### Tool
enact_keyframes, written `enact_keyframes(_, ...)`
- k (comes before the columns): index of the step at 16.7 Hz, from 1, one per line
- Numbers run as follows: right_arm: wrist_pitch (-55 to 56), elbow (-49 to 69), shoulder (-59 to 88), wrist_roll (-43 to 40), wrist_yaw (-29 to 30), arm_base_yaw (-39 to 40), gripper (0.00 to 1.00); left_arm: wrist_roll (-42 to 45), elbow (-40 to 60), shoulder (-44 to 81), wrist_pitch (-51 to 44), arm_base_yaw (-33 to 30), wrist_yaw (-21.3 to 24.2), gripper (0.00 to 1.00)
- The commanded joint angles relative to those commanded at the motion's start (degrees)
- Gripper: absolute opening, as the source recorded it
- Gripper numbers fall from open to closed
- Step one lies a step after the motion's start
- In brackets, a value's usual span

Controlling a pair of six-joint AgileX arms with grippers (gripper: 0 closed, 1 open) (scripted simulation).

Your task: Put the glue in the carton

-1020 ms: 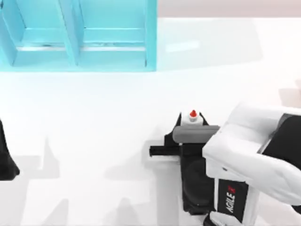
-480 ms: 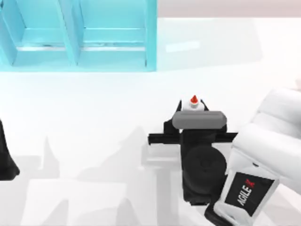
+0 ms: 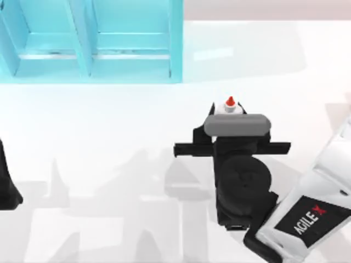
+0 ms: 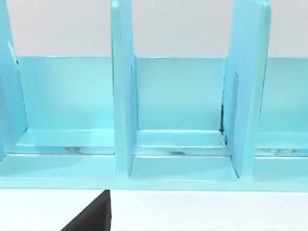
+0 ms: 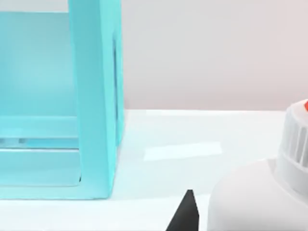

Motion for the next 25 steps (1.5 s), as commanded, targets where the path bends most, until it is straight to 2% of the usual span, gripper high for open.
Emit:
enact_keyframes(9,-3.05,-0.6,-3.61,0.13,0.13,0.07,0.0,0.0,0.0,0.0,0.0,0.0,0.0,1.0)
enact_keyframes(11,-2.52,-0.23,-4.02,-0.1,-1.44,-1.25,0.0,0.0,0.0,0.0,0.0,0.0,0.0,1.0)
enact_keyframes(13,-1.37,0.53,-4.68,-0.39,-5.39,-4.12,0.0,0.0,0.0,0.0,0.0,0.0,0.0,1.0)
enact_keyframes(16,0.73,1.74,-5.3,-0.2,-15.96,-10.14,0.0,0.0,0.0,0.0,0.0,0.0,0.0,1.0)
enact_keyframes(18,1.88,2.27,-5.31,0.52,-25.95,-15.03,0.0,0.0,0.0,0.0,0.0,0.0,0.0,1.0)
enact_keyframes(21,2.96,2.61,-4.75,2.24,-43.94,-23.82,0.0,0.0,0.0,0.0,0.0,0.0,0.0,1.0)
enact_keyframes(25,3.12,2.39,-3.17,4.81,-70.85,-38.51,0.0,0.0,0.0,0.0,0.0,0.0,0.0,1.0)
